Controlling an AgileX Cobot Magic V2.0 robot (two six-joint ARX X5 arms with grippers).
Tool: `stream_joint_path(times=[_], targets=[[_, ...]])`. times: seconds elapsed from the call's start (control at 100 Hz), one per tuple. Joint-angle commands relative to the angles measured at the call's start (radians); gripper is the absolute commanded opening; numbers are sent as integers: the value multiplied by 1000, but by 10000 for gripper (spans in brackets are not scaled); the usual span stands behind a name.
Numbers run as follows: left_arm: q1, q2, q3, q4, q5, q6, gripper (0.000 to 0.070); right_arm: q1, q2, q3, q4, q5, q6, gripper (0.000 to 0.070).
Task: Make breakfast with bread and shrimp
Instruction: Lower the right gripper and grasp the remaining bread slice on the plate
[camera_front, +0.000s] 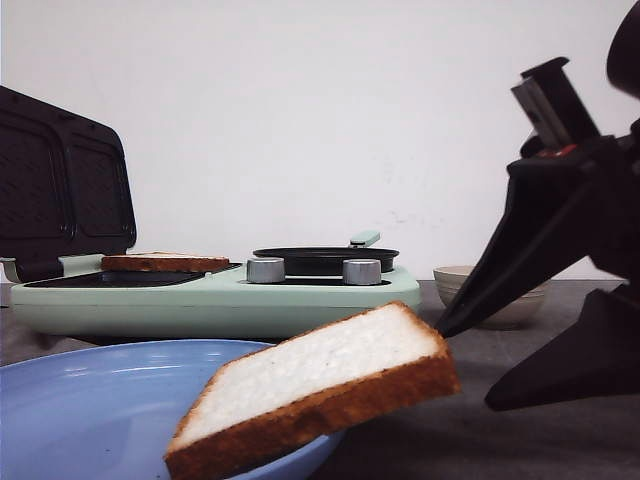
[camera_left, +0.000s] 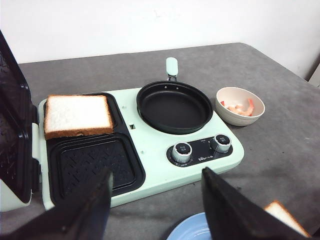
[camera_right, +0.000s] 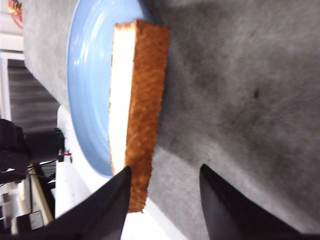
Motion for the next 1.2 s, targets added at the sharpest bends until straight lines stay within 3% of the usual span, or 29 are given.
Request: stream_joint_path(times=[0.0,0.45,0.73,1.19], targets=[[-4,4,4,10,5,-9,273,14,26,3,25,-10,11,266],[-4,4,4,10,4,-10,272,57,70,3,131,4,71,266],[-4,4,4,11,4,-9,272,70,70,3,128,-59,75,266],[-4,4,4,10,4,-10,273,171,71,3,156,7,98,266]])
